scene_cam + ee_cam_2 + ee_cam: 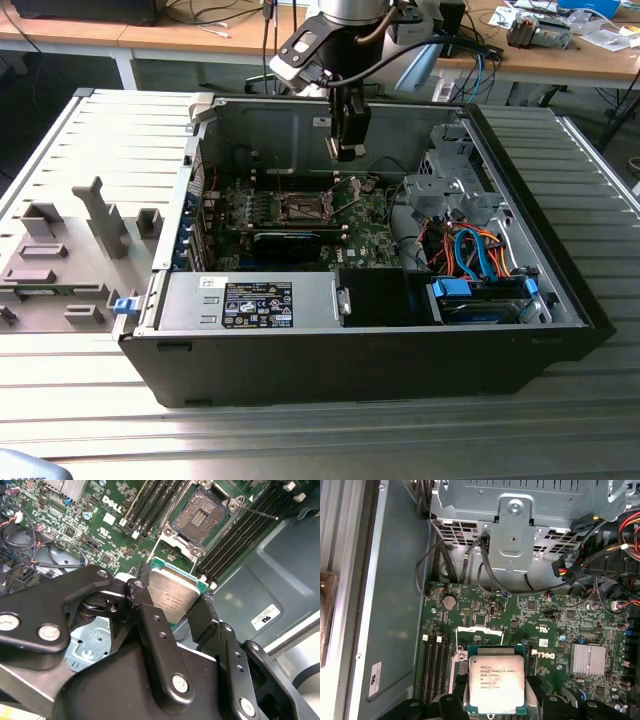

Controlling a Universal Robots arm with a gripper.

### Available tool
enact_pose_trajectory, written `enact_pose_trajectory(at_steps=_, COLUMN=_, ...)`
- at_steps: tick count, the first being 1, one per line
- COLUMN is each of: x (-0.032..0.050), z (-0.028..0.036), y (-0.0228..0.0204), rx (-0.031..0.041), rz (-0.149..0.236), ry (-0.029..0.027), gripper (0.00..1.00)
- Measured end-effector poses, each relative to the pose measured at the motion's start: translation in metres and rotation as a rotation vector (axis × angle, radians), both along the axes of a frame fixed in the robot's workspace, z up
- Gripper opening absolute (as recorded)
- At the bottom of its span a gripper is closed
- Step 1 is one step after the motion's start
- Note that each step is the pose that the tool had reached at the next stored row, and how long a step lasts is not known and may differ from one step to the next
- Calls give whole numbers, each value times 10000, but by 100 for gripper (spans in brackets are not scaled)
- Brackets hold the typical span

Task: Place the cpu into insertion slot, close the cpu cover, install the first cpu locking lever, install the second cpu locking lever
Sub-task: 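Place the cpu into insertion slot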

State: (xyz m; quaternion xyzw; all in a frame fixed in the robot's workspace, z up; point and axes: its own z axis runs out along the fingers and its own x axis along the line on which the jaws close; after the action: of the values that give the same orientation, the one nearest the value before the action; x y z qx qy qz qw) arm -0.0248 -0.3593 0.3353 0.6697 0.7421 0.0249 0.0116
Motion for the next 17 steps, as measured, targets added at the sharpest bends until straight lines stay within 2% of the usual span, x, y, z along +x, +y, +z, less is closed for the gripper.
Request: enact_pose_trajectory(at_steps=17, x=0, z=-5, y=0, rx=0, rz=-556, ry=0, gripper=54)
